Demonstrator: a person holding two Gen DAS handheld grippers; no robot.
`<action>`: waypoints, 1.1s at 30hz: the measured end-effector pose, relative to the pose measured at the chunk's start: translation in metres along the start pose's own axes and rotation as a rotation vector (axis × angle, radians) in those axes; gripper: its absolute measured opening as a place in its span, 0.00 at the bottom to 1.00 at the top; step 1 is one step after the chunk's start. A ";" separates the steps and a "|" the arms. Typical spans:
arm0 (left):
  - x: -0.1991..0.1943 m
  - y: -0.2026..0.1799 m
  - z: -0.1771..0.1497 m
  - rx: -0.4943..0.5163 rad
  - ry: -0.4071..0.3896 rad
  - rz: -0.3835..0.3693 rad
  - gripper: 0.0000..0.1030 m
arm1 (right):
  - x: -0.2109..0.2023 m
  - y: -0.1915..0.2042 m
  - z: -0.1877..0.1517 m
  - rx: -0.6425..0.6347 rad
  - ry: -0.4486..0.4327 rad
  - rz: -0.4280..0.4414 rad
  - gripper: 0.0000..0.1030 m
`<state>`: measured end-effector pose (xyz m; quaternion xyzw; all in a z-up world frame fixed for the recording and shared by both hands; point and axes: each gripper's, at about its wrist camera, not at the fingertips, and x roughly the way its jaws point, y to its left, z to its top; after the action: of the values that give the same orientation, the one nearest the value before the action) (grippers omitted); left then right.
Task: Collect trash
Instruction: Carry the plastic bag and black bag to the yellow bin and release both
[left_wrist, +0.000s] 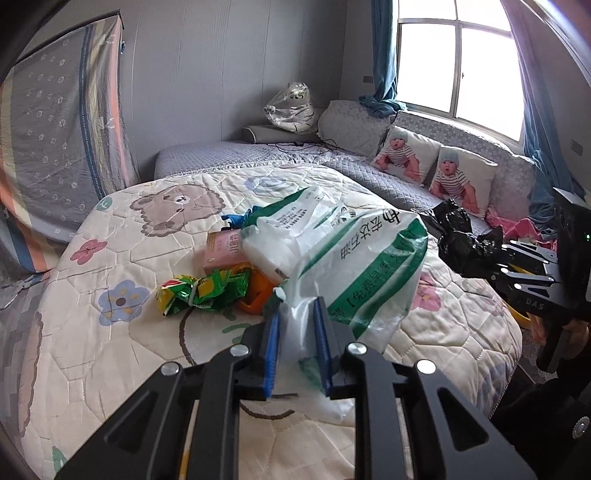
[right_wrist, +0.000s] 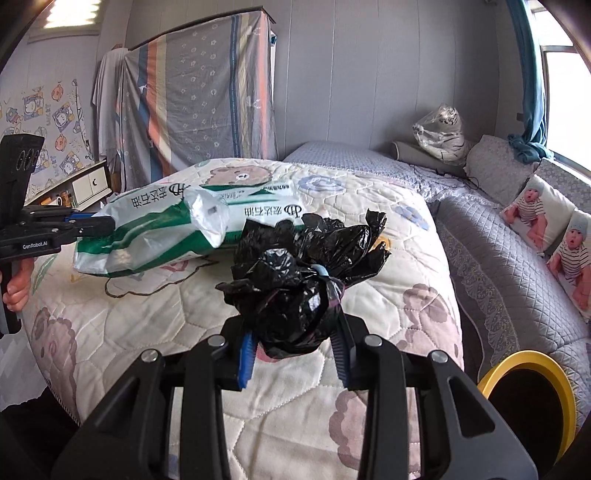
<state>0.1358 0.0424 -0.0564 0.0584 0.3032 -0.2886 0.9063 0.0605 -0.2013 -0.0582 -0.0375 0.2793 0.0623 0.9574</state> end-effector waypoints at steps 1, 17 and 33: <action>-0.003 0.000 0.001 -0.004 -0.008 0.008 0.16 | -0.003 -0.001 0.001 0.003 -0.009 -0.003 0.32; -0.008 -0.019 0.017 -0.006 -0.038 -0.008 0.16 | -0.024 -0.018 0.002 0.030 -0.054 -0.071 0.32; 0.035 -0.089 0.053 0.067 -0.028 -0.141 0.16 | -0.050 -0.089 -0.017 0.147 -0.064 -0.234 0.32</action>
<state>0.1363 -0.0633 -0.0274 0.0631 0.2840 -0.3628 0.8853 0.0218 -0.2965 -0.0423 0.0025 0.2464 -0.0691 0.9667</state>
